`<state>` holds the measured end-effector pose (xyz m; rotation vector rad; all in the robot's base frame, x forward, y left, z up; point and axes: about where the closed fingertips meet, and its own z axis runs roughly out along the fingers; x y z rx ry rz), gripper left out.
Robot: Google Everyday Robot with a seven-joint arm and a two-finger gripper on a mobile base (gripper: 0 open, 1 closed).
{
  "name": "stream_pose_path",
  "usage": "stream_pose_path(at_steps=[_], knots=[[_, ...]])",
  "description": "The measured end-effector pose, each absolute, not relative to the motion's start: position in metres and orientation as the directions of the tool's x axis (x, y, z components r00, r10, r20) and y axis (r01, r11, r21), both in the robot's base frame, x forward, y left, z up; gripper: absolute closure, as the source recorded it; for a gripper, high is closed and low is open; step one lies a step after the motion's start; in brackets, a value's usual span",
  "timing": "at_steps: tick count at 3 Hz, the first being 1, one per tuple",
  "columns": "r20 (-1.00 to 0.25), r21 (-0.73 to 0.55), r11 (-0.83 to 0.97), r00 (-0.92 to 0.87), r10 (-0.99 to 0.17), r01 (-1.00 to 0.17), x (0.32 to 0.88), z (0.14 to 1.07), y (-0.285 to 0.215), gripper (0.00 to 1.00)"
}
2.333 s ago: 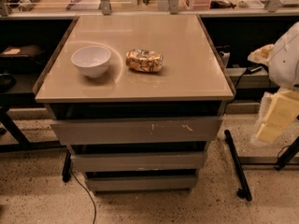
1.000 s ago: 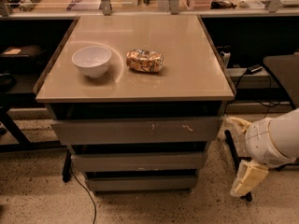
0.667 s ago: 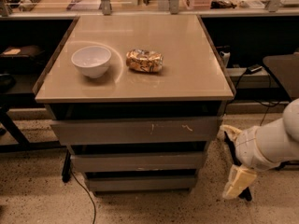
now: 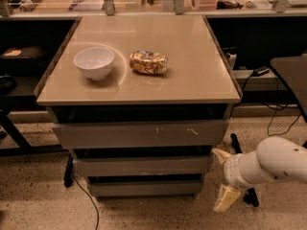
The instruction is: Open middle drawer
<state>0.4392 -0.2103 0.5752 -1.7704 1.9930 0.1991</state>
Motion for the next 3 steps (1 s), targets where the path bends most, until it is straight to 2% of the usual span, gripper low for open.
stream_pose_path(at_steps=[1,3], knots=[[-0.461,-0.227,0.126,-0.008,-0.887,-0.966,0.483,0.498,-0.209,0.0],[-0.457,-0.266,0.094,0.04,-0.889,-0.959,0.489,0.482,-0.191,0.0]])
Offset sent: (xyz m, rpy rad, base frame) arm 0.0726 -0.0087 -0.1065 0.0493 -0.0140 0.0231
